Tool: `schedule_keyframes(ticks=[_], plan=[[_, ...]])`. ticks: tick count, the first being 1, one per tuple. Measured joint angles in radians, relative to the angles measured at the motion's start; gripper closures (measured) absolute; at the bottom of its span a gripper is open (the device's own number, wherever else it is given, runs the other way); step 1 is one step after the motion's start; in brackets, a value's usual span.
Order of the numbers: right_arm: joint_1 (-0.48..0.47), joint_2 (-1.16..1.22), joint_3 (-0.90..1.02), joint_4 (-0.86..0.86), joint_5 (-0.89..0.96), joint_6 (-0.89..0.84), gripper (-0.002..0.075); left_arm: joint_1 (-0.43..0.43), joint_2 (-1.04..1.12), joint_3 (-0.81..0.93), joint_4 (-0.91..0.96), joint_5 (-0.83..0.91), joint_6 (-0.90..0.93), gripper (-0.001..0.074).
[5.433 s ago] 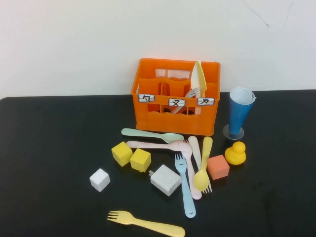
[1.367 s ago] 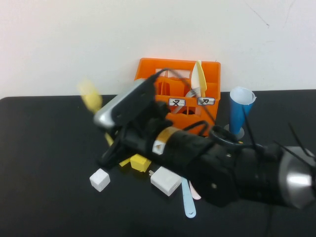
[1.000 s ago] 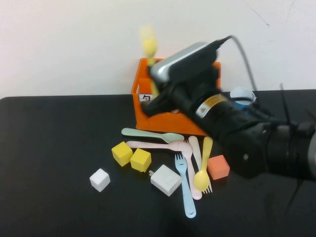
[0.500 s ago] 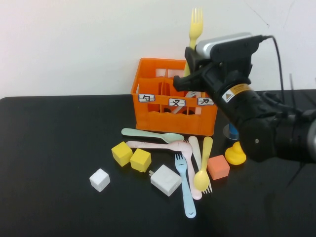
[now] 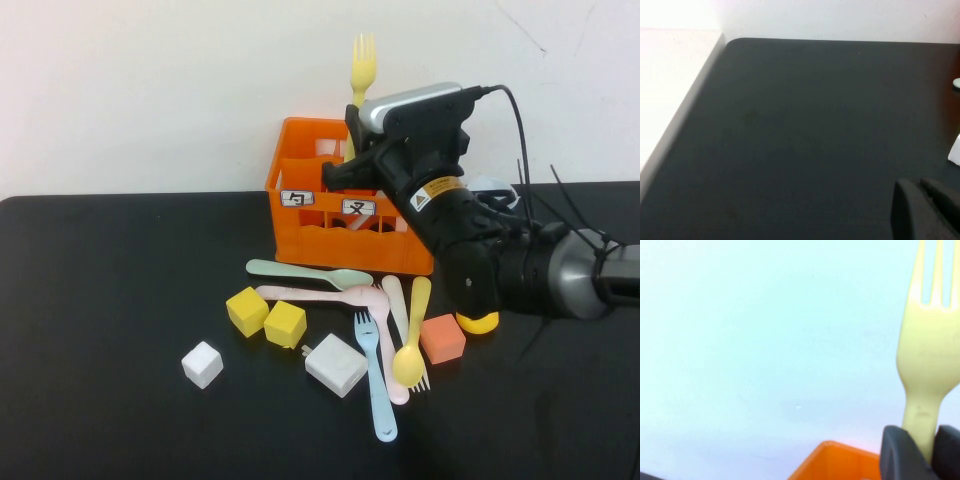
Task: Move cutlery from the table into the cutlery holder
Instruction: Place the fork on the box
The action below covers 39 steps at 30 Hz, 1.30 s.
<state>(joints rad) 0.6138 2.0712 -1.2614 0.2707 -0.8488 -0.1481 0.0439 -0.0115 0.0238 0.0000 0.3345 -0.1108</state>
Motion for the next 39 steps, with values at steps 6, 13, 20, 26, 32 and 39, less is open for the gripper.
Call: schedule_keyframes(ticks=[6,13,20,26,32,39], plan=[[0.0,0.017,-0.004,-0.002,0.0,0.0,0.0608,0.0,0.0,0.0,0.0,0.0,0.0,0.0736],[0.0,0.017,-0.004,-0.006,0.0,-0.006,0.0608,0.0,0.0,0.0,0.0,0.0,0.0,0.0736],[0.0,0.017,-0.004,-0.008,0.0,-0.046,0.0608,0.0,0.0,0.0,0.0,0.0,0.0,0.0736],[0.0,0.017,-0.004,-0.008,0.003,-0.058,0.0608,0.0,0.0,0.0,0.0,0.0,0.0,0.0736],[0.0,0.017,-0.004,-0.008,0.03,-0.073,0.0554,0.0,0.0,0.0,0.0,0.0,0.002,0.0736],[0.0,0.017,-0.006,-0.008,0.032,-0.076,0.0463,0.0,0.0,0.0,0.0,0.0,0.002,0.0736]])
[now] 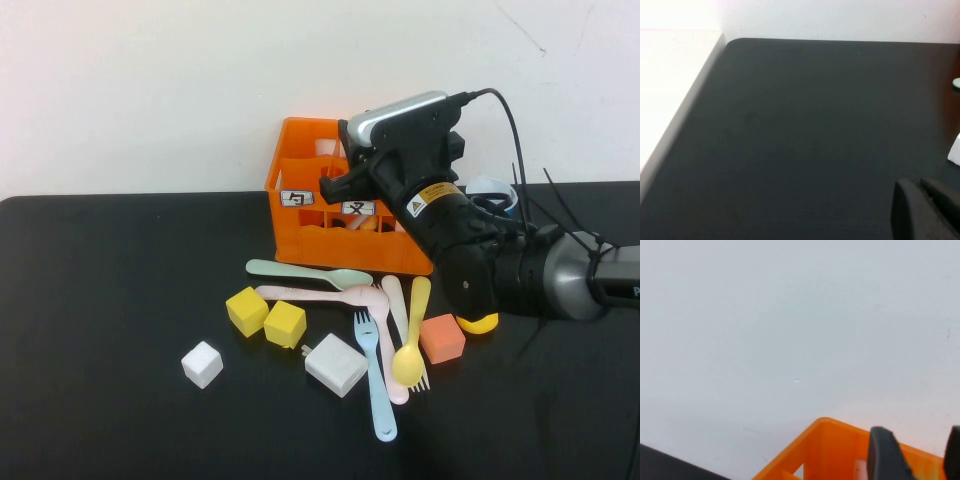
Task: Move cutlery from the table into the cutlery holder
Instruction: Place the fork on the box
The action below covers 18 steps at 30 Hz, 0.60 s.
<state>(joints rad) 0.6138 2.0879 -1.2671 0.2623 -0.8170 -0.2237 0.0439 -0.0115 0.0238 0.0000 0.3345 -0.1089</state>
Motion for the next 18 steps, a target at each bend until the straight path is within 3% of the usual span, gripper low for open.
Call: schedule_keyframes(ticks=[7,18], plan=[[0.0,-0.052,0.0,-0.018,0.109,-0.017,0.0459,0.0,0.0,0.0,0.0,0.0,0.0,0.0736],[0.0,-0.373,0.0,-0.096,0.888,-0.18,0.0459,0.0,0.0,0.0,0.0,0.0,0.0,0.0736]])
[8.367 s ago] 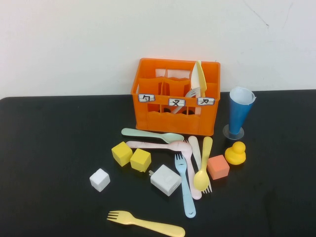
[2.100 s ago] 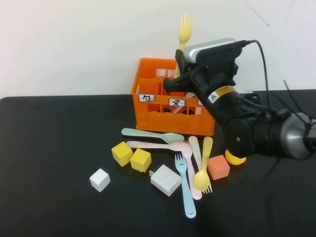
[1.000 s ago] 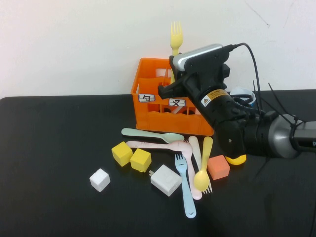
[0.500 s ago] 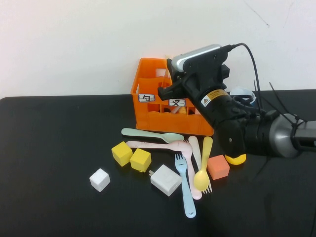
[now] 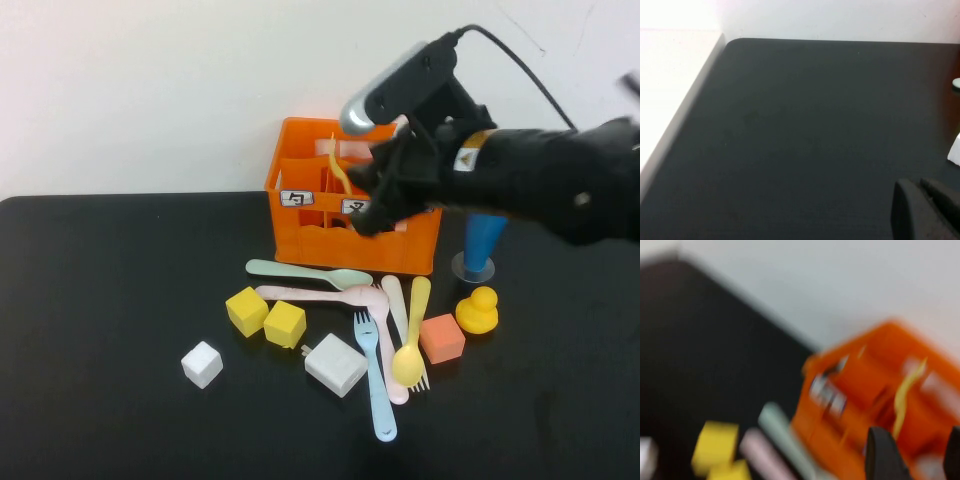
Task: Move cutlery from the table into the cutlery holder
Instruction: Place the fork on the box, then pick up the spoon
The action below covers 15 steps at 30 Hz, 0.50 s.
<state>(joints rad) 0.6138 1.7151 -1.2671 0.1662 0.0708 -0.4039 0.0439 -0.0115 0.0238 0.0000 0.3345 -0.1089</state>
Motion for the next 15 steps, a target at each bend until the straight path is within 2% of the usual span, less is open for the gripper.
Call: schedule_keyframes(ticks=[6,9,15], plan=[[0.0,-0.064,0.0,-0.003,0.351,0.0,0.0459,0.0,0.0,0.0,0.0,0.0,0.0,0.0736],[0.0,-0.06,0.0,-0.003,0.496,0.058,0.0459,0.0,0.0,0.0,0.0,0.0,-0.002,0.0736],[0.0,0.03,0.0,0.036,0.583,0.209,0.0459,0.0,0.0,0.0,0.0,0.0,-0.002,0.0736]])
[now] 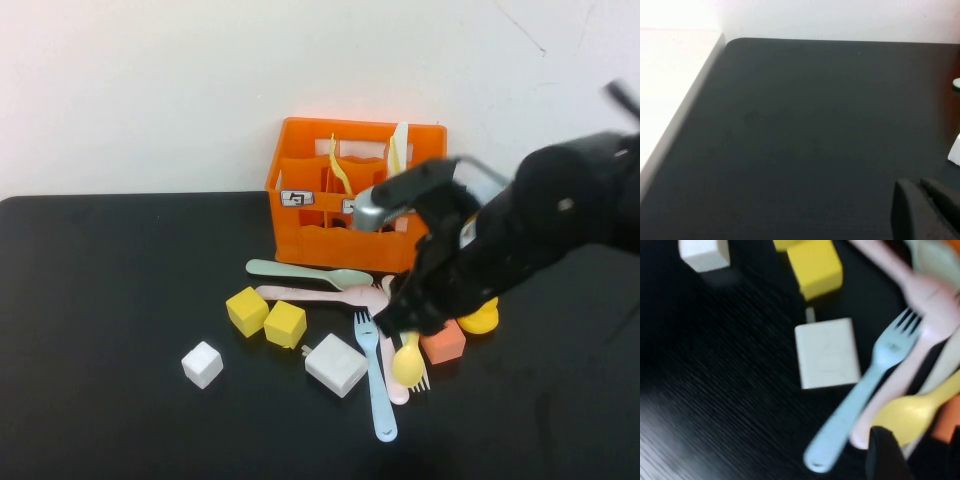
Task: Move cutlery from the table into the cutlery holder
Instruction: Pick up the spoon
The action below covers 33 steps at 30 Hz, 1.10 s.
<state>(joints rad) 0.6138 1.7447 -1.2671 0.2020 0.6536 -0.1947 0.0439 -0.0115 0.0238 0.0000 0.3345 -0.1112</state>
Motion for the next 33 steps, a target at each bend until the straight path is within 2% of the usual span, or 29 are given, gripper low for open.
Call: schedule_keyframes(ticks=[7,13,19,27,33], plan=[[0.0,0.161,-0.048,0.046,-0.007,0.16,0.0459,0.0,0.0,0.0,0.0,0.0,0.0,0.0736],[0.0,0.264,-0.146,-0.006,0.013,0.245,0.0459,0.0,0.0,0.0,0.0,0.0,0.0,0.0736],[-0.006,0.32,-0.189,-0.127,0.059,0.397,0.0459,0.0,0.0,0.0,0.0,0.0,0.0,0.0736],[-0.039,0.344,-0.189,-0.164,0.086,0.512,0.0458,0.0,0.0,0.0,0.0,0.0,0.0,0.0736],[-0.045,0.349,-0.19,-0.17,0.048,0.539,0.0412,0.0,0.0,0.0,0.0,0.0,0.002,0.0736]])
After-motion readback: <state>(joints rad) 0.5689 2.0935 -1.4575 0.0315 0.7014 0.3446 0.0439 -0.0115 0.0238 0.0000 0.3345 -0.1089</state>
